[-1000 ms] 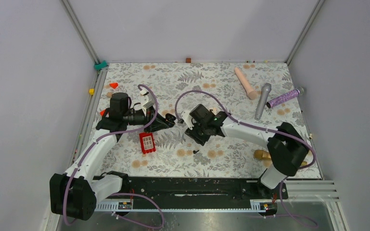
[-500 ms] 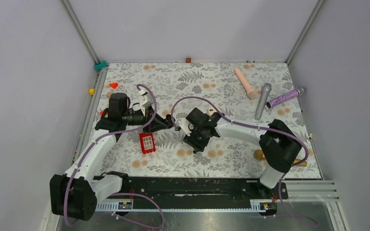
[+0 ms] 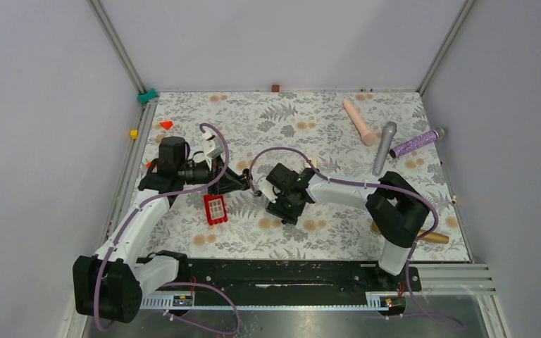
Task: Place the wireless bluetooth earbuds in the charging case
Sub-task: Adjust the right earbud at the center of the board.
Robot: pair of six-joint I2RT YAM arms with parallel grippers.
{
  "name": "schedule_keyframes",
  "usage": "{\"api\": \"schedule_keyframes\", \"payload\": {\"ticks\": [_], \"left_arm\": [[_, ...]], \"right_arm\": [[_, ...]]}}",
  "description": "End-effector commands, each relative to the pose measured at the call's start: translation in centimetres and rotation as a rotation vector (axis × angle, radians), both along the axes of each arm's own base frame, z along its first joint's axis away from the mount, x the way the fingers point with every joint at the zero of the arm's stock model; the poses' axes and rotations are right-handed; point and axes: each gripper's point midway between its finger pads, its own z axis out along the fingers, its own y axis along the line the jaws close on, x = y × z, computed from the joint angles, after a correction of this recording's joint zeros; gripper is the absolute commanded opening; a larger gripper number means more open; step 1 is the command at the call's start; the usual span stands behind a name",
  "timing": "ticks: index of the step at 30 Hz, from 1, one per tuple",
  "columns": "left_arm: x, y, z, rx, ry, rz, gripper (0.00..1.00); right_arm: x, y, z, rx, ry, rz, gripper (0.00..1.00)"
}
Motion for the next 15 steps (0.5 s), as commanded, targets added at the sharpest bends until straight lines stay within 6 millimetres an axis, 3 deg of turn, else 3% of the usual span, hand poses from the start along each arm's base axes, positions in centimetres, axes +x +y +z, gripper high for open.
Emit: {"api": "schedule_keyframes", "payload": {"ticks": [1, 7, 15], "left_arm": [[0.1, -0.6, 3.1, -0.05, -0.141, -0.056, 0.0], [0.2, -0.6, 3.1, -0.051, -0.14, -0.056, 0.0], [0.2, -0.6, 3.0, -0.049, -0.136, -0.055, 0.0]], "right_arm": [[-0.3, 1.5, 0.0, -0.001, -0.011, 0.053, 0.58], [0.3, 1.6, 0.2, -0.002, -0.038, 0.033, 0.59], [2.6, 3.0, 1.6, 0.057, -0.134, -0.086, 0.6]]}}
